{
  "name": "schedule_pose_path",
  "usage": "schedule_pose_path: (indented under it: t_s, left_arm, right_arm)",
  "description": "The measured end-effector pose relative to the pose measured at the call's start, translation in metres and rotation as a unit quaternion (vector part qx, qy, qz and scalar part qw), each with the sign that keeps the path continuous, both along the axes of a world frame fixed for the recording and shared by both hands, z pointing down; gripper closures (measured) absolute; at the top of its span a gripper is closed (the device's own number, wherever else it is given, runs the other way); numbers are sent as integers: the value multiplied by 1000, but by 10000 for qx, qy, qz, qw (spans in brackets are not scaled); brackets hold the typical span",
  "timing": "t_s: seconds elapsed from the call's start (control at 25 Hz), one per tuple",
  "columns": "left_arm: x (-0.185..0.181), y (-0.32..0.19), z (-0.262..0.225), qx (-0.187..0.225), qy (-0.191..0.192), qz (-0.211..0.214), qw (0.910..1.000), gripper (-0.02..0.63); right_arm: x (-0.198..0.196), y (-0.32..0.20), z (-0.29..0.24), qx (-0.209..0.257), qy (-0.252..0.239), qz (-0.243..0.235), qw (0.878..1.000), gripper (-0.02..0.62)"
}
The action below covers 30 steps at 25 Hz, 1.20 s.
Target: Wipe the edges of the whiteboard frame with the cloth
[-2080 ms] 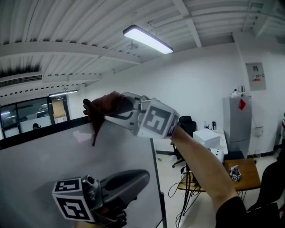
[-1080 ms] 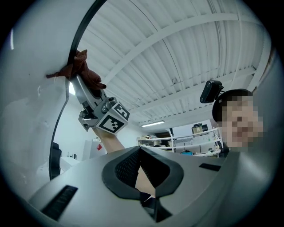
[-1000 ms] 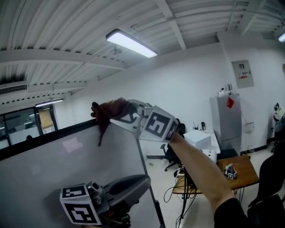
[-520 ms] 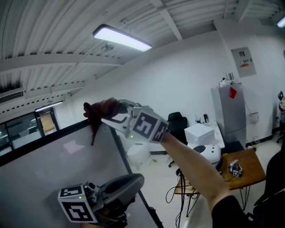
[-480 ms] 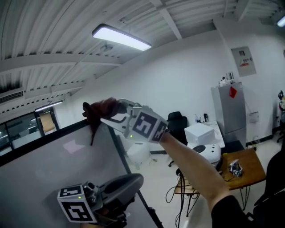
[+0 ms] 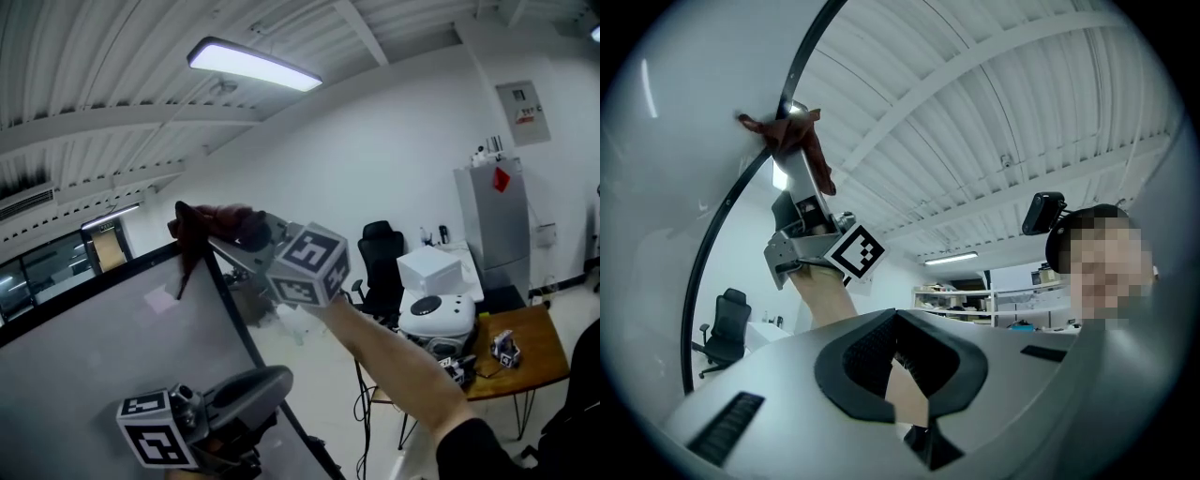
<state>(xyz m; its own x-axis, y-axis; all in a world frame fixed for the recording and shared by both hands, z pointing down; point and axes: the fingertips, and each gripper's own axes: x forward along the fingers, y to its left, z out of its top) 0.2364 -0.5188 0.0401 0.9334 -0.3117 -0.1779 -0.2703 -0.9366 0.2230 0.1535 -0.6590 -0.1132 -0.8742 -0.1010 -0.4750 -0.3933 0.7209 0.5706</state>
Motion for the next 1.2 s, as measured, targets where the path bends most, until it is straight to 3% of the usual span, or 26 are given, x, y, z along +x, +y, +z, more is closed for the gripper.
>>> schedule_pose_path:
  t_s: [0.2,0.4,0.68,1.2]
  left_arm:
    - [7,-3,4,-56,-5,-26,10000,609]
    - [9,-10,6,-130,3,-93,9999,609]
    - [21,-21,17,-245,-36,-146,9996,609]
    - [30,-32,54,-644,7,47,9979,609]
  right_arm:
    - [6,-7,4,-819,-101,-564,9950,509]
    - [5,-19,17,-1485,-124,-1119,9825,509]
    - [3,-23,44,-1637,76,-1360,9771,509]
    - [-9,-34,87,-2742,390,-2222,9349,509]
